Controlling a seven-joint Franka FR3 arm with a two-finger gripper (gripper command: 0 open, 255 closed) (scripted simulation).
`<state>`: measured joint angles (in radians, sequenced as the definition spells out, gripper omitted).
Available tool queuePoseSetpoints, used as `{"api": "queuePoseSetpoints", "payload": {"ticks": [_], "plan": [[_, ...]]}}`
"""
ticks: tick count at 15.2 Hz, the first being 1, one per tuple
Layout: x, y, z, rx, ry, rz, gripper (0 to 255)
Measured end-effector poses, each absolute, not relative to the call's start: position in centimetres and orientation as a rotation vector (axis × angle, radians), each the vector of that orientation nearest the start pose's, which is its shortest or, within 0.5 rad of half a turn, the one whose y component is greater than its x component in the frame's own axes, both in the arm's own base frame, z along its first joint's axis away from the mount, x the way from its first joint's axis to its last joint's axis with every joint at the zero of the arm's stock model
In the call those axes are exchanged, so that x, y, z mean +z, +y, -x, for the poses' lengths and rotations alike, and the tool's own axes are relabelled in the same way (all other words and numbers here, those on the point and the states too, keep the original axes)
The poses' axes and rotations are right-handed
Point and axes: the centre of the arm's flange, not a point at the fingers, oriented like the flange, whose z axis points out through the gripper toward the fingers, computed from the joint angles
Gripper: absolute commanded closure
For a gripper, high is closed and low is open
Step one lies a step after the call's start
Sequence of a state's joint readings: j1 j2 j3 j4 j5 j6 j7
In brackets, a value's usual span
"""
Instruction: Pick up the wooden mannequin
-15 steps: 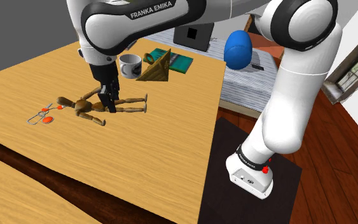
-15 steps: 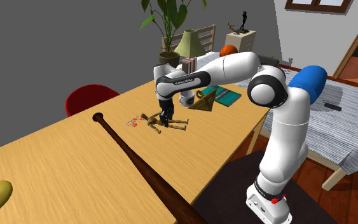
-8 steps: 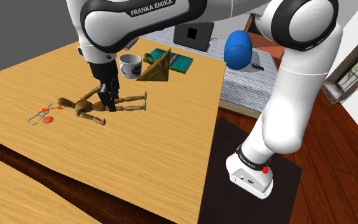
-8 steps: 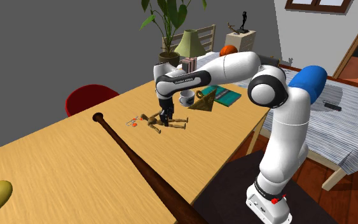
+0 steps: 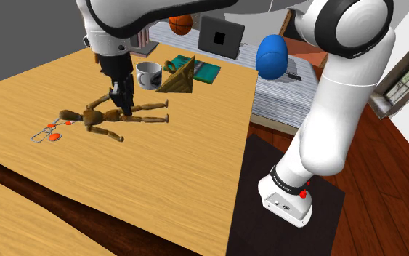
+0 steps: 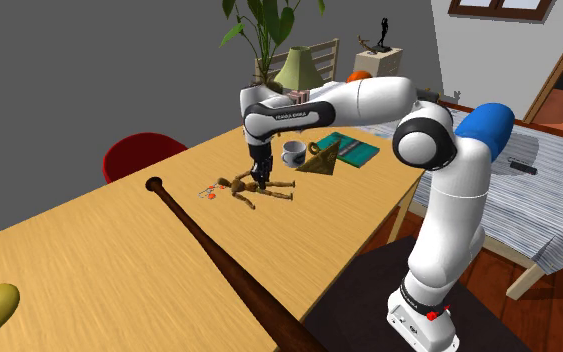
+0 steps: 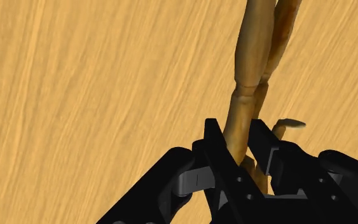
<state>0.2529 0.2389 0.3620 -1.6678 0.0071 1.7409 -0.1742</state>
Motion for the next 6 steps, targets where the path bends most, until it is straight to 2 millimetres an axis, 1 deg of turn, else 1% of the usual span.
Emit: {"api": "queuePoseSetpoints", "payload": {"ticks": [4,6], "plan": [[48.2,34.1,-50.9,0.258,-1.175,2.841,255],[48.9,34.1,-50.8,0.258,-1.175,2.841,255]]}}
